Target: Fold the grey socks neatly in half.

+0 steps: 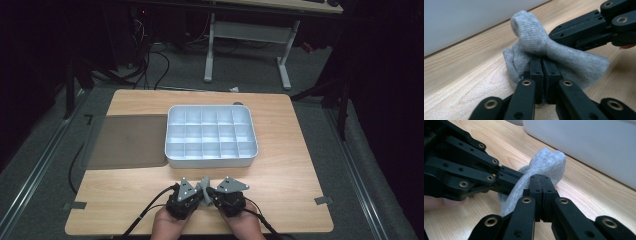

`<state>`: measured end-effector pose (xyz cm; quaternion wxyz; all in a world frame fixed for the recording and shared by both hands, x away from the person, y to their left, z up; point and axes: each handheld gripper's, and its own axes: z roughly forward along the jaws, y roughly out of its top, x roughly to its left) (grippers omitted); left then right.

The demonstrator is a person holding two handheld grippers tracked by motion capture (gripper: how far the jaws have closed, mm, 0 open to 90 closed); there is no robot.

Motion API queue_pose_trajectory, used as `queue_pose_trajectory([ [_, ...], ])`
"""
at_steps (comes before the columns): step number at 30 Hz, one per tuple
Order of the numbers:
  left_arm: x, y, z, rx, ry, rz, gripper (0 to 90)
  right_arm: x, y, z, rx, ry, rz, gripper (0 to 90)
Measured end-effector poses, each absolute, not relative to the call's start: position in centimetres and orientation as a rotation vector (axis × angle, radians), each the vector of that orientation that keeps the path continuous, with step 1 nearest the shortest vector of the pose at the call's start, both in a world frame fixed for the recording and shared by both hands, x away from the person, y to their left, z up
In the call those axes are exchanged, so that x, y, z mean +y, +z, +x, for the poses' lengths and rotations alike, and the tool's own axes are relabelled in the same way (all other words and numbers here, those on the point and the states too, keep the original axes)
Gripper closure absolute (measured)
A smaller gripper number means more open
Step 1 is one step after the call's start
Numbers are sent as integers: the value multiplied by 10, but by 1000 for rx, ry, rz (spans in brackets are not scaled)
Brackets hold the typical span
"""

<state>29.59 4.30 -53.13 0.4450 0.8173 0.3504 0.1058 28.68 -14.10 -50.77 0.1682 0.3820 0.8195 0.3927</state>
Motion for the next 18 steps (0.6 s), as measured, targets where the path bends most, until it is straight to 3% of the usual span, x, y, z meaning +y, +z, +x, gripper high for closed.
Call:
queue_pose_trajectory([
  [18, 52, -521, 295, 869, 259, 1952, 843, -149, -512, 287, 2321, 1115, 1118, 900],
])
